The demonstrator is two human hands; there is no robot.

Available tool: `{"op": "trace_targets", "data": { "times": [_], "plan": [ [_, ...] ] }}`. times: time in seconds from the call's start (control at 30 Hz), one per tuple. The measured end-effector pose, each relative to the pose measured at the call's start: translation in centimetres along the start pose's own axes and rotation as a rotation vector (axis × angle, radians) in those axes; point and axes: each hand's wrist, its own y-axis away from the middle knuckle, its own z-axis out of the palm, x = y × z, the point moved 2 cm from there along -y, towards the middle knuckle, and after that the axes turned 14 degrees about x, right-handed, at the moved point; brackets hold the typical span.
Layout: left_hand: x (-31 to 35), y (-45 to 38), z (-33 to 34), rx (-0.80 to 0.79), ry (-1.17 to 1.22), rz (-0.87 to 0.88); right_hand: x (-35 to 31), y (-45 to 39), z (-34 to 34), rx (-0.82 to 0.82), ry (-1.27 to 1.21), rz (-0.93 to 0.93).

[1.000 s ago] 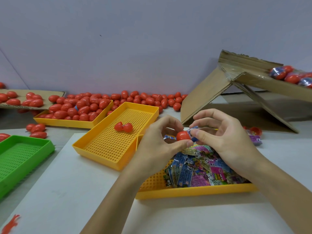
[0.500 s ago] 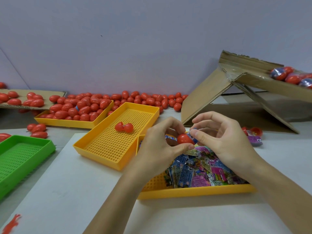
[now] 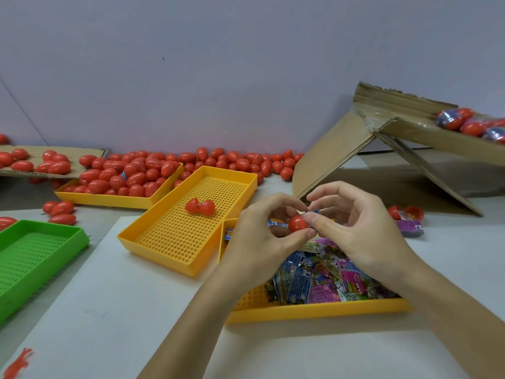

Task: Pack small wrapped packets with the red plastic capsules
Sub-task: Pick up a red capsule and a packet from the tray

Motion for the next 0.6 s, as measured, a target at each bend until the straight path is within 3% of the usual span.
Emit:
{"op": "trace_targets", "data": {
  "times": [0.23,0.6],
  "plan": [
    [-0.14,-0.10,0.05,0.078,0.033,-0.014,0.05,-0.06,-0.10,0.034,-0.014,-0.051],
    [-0.84,-0.29,0.01,0.178,0.235,-0.165,-0.20,0.45,0.34,0.076,0.303,-0.312]
  ]
}}
